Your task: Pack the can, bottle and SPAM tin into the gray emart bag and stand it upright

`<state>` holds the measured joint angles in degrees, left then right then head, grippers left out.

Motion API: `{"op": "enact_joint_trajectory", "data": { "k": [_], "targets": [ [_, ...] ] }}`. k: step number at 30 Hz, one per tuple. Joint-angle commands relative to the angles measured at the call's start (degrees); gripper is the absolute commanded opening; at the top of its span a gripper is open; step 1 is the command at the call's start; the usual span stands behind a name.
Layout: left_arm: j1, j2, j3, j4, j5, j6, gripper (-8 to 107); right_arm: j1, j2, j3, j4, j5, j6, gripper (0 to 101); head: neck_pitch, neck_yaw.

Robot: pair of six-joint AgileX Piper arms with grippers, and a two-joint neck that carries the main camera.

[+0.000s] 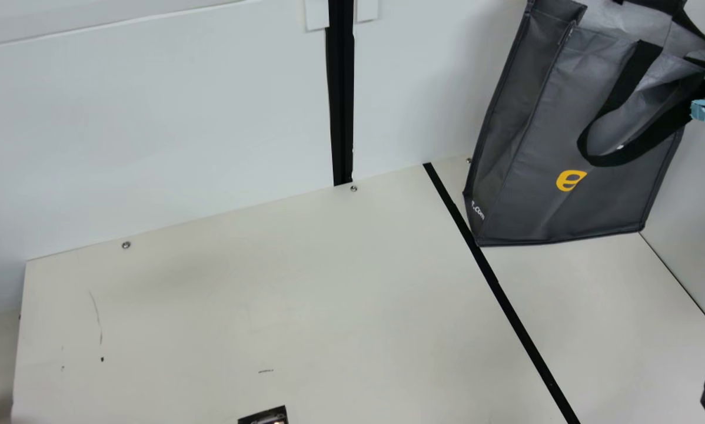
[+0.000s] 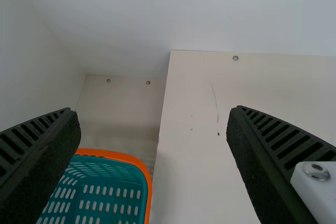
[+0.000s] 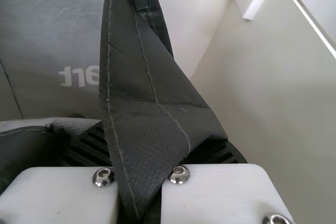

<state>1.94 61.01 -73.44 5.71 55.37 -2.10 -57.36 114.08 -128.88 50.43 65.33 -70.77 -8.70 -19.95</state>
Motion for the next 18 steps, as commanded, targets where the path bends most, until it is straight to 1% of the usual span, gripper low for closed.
{"op": "enact_joint_trajectory", "data": {
  "k": [1, 12, 18],
  "targets": [
    [0.0, 0.0, 0.0, 0.0, 0.0, 0.0, 90, -0.2, 0.1, 0.1, 0.0, 0.1, 0.2, 13, -1.3, 0.0],
    [0.0, 0.0, 0.0, 0.0, 0.0, 0.0, 90, -0.2, -0.1, 0.5, 0.0, -0.3, -0.1, 50, -1.3, 0.0],
    [0.0, 0.0, 0.0, 0.0, 0.0, 0.0, 90, 0.1, -0.8, -0.3, 0.3, -0.4, -0.5, 70, -1.3, 0.0]
  ]
}}
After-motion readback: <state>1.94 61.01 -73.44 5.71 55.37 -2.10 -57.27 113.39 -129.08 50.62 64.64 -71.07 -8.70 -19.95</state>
